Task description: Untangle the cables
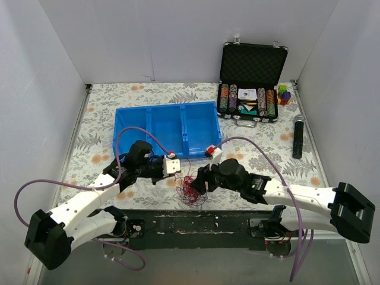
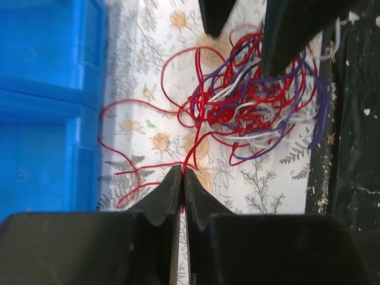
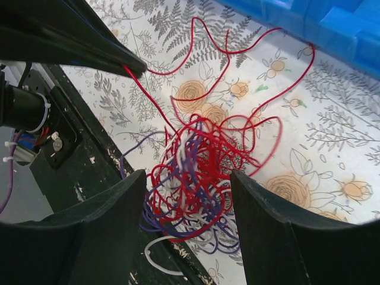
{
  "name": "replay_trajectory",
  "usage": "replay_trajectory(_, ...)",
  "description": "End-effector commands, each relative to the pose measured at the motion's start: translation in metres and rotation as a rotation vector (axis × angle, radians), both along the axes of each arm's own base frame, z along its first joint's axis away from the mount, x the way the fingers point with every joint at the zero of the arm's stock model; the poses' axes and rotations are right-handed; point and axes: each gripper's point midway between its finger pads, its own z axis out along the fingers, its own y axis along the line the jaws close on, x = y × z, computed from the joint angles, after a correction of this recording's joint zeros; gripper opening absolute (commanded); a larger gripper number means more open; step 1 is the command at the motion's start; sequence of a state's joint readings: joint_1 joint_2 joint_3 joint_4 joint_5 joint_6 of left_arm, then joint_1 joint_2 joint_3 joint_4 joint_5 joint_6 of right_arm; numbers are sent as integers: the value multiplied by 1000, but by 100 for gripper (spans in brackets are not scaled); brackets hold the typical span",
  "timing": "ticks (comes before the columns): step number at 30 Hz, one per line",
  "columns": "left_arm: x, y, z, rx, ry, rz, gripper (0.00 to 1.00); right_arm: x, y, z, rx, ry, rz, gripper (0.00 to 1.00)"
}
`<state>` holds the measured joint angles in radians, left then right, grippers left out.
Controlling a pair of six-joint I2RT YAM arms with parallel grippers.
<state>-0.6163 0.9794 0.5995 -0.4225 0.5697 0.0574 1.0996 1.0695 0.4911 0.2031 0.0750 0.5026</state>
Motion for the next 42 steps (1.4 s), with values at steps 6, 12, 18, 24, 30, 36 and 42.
replay_trajectory(6,25,-11,112,-144,-180,57,0,-17,9,-34,9,73,51,57)
replay_trajectory(12,25,-19,172,-224,-205,48,0,-26,-9,-66,-56,122,21,28)
replay_trajectory(18,22,-19,219,-286,-233,59,0,-22,-30,-79,-128,129,-60,1)
replay_trajectory(24,44,-2,307,-414,-498,200,0,-21,-60,-91,-202,139,-145,1)
replay_trajectory(30,62,44,418,-525,-1006,400,0,-24,-80,-102,-256,171,-199,1)
replay_trajectory(36,56,88,488,-469,-1488,563,0,-28,-97,-112,-308,200,-248,1)
replay_trajectory(42,48,123,561,-476,-1691,762,0,-29,-109,-118,-341,211,-283,1)
